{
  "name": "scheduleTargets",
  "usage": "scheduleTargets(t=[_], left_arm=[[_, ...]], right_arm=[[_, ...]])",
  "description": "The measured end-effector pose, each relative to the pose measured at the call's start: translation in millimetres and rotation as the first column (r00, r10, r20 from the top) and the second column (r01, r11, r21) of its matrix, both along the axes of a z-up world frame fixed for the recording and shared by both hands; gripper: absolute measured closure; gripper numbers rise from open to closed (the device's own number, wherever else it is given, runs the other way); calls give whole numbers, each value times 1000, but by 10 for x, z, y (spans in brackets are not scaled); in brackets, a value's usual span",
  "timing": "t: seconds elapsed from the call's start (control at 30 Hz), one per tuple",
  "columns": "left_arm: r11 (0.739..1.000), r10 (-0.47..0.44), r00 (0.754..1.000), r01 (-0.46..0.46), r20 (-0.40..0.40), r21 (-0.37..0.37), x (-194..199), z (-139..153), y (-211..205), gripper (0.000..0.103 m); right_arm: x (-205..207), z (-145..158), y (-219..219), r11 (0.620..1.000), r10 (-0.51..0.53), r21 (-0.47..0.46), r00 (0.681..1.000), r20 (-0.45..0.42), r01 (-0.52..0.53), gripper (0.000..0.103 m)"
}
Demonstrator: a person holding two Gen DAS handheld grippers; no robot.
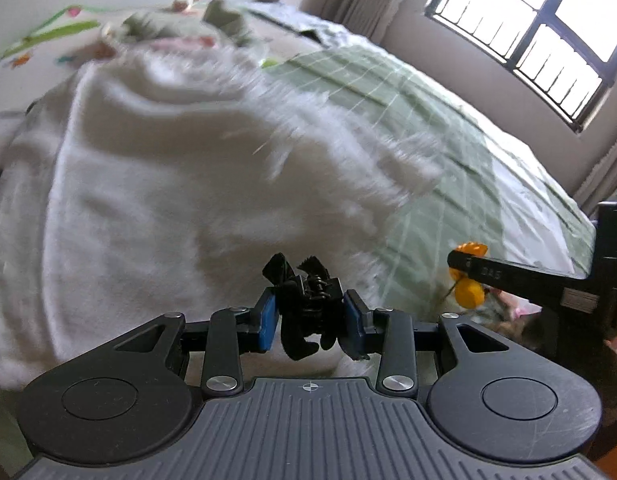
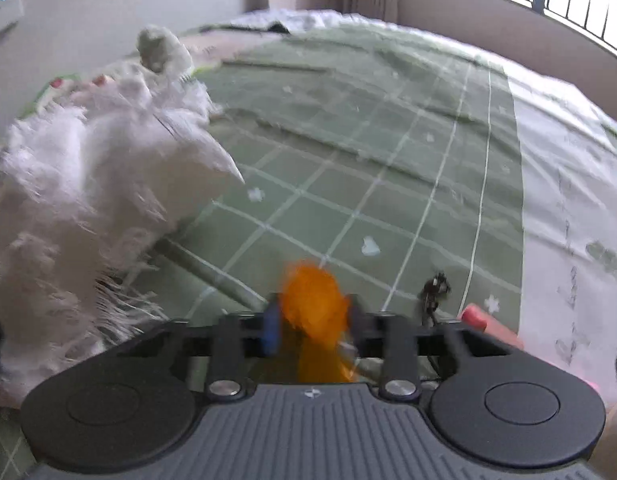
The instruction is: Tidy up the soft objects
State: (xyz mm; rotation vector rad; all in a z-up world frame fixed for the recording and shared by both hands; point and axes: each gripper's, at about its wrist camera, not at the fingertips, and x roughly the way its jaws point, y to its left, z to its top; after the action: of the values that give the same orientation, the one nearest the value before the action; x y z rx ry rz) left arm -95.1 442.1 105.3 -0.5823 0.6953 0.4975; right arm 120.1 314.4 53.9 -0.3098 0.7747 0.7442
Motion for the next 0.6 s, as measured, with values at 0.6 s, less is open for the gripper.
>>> scheduleTargets(t=[0.6], left_arm=[[923,-353,927,323,127,208,1705,1479,-1763,63]], right_arm=[[559,2329,-2741,932,-286,292,929,234,213,91]])
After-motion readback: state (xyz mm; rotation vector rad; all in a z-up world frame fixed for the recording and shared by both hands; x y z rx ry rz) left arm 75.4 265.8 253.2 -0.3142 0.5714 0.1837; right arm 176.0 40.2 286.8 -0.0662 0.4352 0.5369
